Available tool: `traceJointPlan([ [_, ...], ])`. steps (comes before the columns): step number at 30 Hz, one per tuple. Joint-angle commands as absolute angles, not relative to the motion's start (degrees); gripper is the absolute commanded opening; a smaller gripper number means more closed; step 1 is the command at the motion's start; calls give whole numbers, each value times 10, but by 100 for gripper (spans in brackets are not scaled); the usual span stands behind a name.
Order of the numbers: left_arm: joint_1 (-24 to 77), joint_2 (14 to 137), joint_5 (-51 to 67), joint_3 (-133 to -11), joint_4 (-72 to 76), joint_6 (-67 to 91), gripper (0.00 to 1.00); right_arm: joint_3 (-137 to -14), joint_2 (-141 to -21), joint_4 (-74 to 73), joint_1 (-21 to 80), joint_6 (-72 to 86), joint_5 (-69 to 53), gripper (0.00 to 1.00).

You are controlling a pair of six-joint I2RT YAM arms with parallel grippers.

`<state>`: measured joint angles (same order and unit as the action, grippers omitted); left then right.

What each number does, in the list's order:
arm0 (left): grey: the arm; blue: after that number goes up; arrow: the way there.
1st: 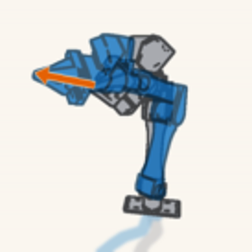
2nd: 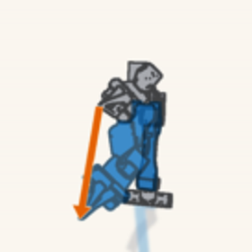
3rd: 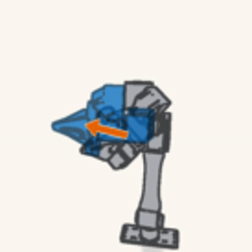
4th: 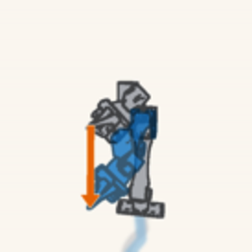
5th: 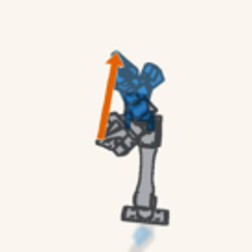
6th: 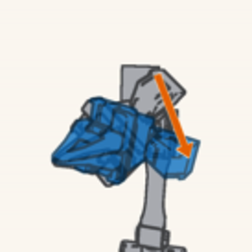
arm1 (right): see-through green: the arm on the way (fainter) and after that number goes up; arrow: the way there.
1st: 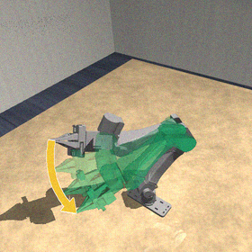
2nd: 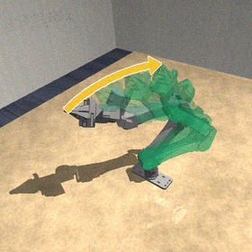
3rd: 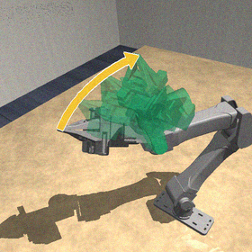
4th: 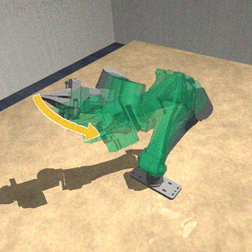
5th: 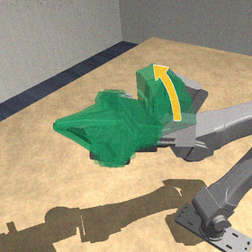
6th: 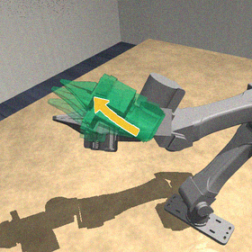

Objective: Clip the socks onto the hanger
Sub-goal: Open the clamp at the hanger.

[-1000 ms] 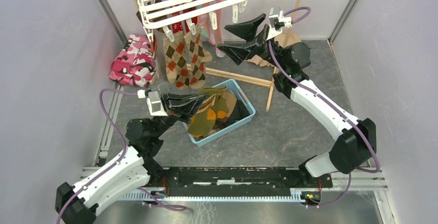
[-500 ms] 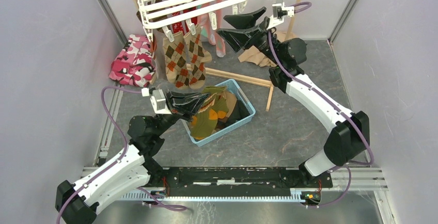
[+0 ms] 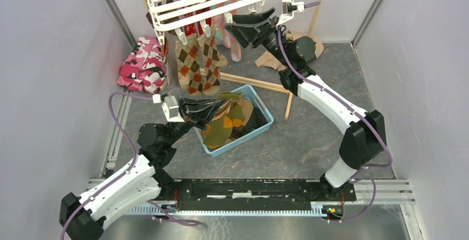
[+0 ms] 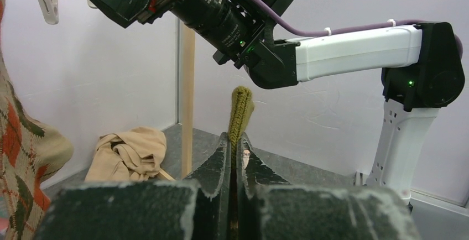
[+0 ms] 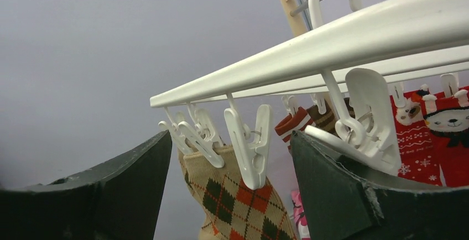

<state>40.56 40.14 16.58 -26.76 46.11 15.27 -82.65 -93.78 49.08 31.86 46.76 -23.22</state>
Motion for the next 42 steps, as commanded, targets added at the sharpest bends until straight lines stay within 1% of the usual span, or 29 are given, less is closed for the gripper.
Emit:
traceJointPlan([
  [1,403,402,158,-293,474,124,2,-865,-953,503,324,493,-206,84],
  [10,403,396,152,-293,472,120,2,-894,-983,510,328,510,-203,81],
  [18,403,405,131,-295,479,114,2,-899,-998,552,328,539,-213,77],
  [27,403,416,119,-295,487,116,2,-891,-998,587,322,562,-214,77],
  [32,396,457,94,-312,500,107,2,-884,-994,590,318,565,-212,77],
  [42,372,572,51,-393,514,108,2,-866,-983,592,305,568,-211,77],
])
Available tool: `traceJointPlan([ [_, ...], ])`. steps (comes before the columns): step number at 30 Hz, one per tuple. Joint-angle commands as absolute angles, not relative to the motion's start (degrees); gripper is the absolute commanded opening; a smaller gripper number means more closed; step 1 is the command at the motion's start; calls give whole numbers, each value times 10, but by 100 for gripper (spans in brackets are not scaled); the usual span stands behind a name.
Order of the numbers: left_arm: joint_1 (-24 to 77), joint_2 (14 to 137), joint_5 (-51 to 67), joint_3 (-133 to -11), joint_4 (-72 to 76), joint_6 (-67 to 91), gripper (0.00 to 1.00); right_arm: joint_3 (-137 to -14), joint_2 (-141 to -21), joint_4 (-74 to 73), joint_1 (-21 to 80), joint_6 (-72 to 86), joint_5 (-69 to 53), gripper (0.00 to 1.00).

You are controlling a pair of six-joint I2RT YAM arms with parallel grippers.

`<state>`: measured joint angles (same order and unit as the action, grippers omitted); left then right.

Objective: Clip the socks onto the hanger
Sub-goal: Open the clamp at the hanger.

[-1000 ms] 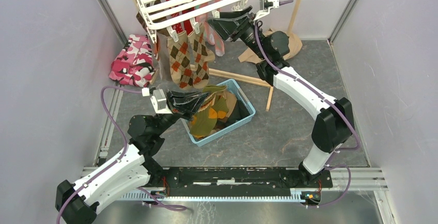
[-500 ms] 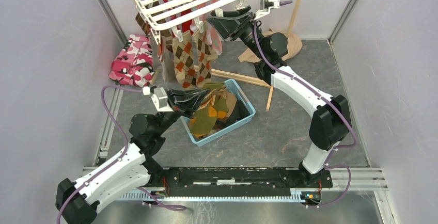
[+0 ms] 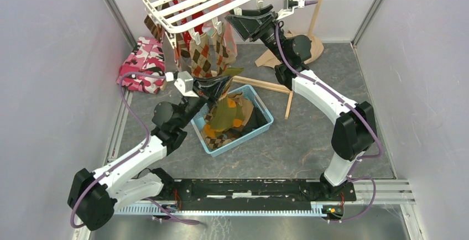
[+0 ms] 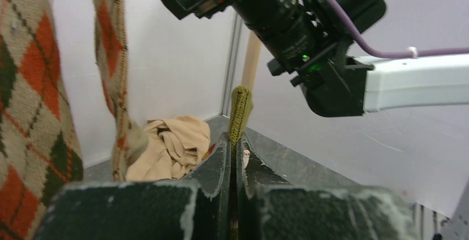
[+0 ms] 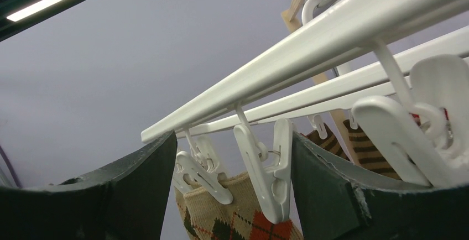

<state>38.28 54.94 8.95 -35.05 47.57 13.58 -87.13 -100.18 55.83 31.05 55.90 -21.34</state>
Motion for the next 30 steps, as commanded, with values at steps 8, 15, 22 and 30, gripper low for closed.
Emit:
traceJointPlan([
  [8,343,621,-5,-432,511,124,2,-857,-978,601,293,576,-210,77],
  [15,328,637,-24,-447,508,137,2,-859,-980,607,284,588,-212,77],
  [22,322,635,-21,-445,509,142,2,-874,-995,620,283,607,-219,77],
  [30,314,629,-21,-441,509,147,2,-883,-1003,626,282,619,-222,75],
])
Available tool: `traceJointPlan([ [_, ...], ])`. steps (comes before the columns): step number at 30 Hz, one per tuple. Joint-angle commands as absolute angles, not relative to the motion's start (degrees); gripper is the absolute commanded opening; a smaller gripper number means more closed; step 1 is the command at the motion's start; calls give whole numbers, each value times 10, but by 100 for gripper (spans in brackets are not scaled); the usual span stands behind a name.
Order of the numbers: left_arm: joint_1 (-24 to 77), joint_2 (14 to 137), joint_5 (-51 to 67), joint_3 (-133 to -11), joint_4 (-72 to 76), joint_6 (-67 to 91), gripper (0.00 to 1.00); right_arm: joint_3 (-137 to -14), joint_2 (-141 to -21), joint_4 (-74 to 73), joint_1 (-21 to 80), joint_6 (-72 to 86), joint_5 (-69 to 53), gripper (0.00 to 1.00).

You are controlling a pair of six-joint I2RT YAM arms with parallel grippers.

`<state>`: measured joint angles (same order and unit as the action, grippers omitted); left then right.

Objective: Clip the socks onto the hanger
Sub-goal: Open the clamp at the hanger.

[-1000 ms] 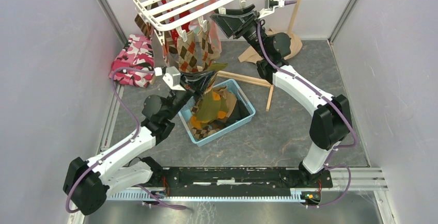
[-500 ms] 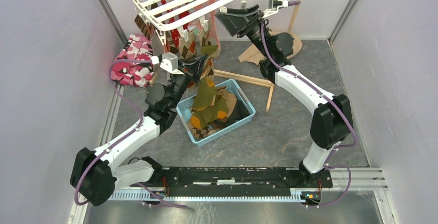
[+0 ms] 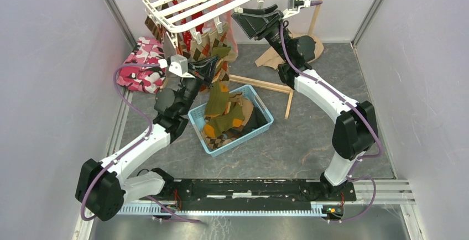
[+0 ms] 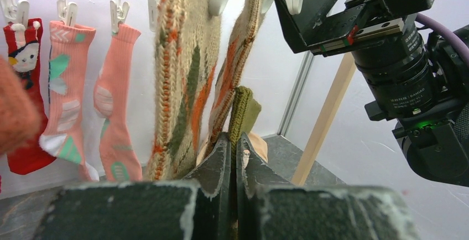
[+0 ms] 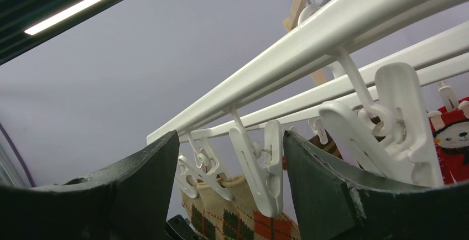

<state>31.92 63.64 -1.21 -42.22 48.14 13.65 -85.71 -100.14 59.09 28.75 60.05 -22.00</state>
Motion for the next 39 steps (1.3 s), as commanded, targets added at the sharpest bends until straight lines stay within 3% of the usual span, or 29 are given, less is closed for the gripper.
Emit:
traceJointPlan([
  [1,313,628,-22,-440,509,148,2,-884,-1004,627,282,620,-223,74],
  [30,305,621,-20,-435,510,160,2,-904,-999,551,281,580,-236,69],
  [39,303,622,-18,-439,511,162,2,-914,-1000,537,281,573,-235,59],
])
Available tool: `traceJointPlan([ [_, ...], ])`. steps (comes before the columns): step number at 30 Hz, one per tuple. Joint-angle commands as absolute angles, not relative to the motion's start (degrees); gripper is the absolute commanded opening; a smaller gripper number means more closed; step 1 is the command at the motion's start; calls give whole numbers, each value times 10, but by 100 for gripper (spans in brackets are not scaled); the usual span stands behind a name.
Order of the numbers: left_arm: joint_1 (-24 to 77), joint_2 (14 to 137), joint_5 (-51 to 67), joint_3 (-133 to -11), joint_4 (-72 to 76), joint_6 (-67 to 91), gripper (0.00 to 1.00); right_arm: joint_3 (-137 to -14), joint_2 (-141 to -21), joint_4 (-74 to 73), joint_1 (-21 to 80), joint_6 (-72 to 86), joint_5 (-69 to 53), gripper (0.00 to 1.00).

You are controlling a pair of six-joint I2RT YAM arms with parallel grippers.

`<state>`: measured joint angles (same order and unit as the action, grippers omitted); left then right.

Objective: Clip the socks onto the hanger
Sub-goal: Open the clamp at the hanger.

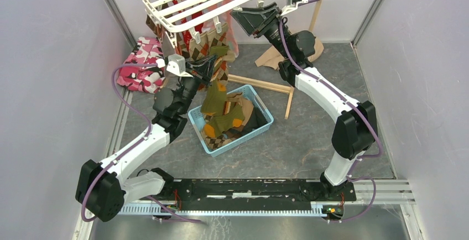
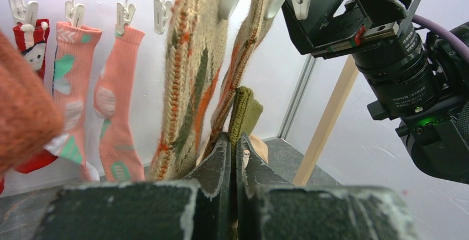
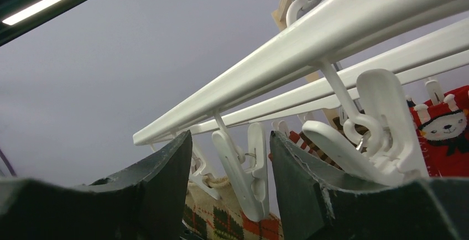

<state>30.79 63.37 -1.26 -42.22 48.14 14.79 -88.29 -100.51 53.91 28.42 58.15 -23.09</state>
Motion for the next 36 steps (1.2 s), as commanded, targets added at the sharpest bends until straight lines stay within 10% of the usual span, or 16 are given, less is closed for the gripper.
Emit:
traceJointPlan([
  [1,303,622,-18,-439,511,162,2,-915,-1000,535,281,572,-236,58],
  [11,301,621,-18,-435,513,164,2,-930,-1002,510,280,561,-234,52],
  [25,297,620,-17,-435,518,172,2,-932,-998,485,280,554,-231,9],
  [36,296,624,70,-459,520,193,2,-932,-997,488,280,561,-237,5],
])
